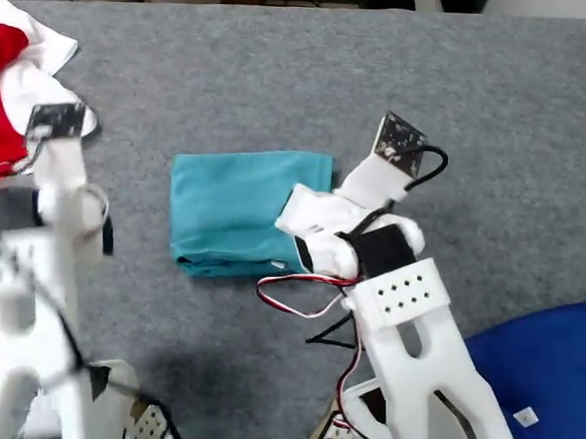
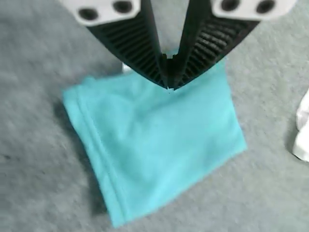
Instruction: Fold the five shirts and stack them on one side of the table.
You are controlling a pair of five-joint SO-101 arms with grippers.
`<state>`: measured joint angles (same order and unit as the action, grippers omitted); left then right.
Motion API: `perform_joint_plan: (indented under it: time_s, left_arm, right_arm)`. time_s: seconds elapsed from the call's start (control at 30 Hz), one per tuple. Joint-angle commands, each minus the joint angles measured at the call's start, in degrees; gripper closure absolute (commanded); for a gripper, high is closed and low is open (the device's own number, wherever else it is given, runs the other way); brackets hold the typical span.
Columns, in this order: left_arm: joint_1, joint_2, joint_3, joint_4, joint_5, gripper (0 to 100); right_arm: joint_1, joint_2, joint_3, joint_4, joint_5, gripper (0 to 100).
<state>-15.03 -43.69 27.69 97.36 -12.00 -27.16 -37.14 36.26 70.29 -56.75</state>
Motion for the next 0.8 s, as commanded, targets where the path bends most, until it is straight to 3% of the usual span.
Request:
perform_joint_plan:
  time_s: [0.0,0.2,0.3,0.37,0.6,0.77]
  left_arm:
    - [-0.44,-12.88,5.89,-0.26,-0.44,98]
    - [-8.00,-15.96,8.53,-0.35,-0.44,98]
    - [-10.46,-15.96,8.44,-0.35,-0.62,98]
    - [-11.25,-15.96,8.53,-0.35,-0.70,98]
    - [-11.52,-15.96,8.70,0.00,-0.44,98]
    - [-11.52,-15.96,8.70,0.00,-0.44,98]
  right_arm:
    - [0.13,-2.07,-8.04,10.29,1.05,99.1]
    - [0.13,-1.98,-13.49,19.25,4.22,99.1]
    - [-0.13,-1.27,-11.30,18.81,0.00,99.1]
    - [-1.27,-0.22,-7.52,14.86,-4.48,99.1]
    - [-0.75,6.02,2.15,-2.37,-7.03,98.7]
    - [-5.14,13.14,3.82,-9.05,-11.08,87.6]
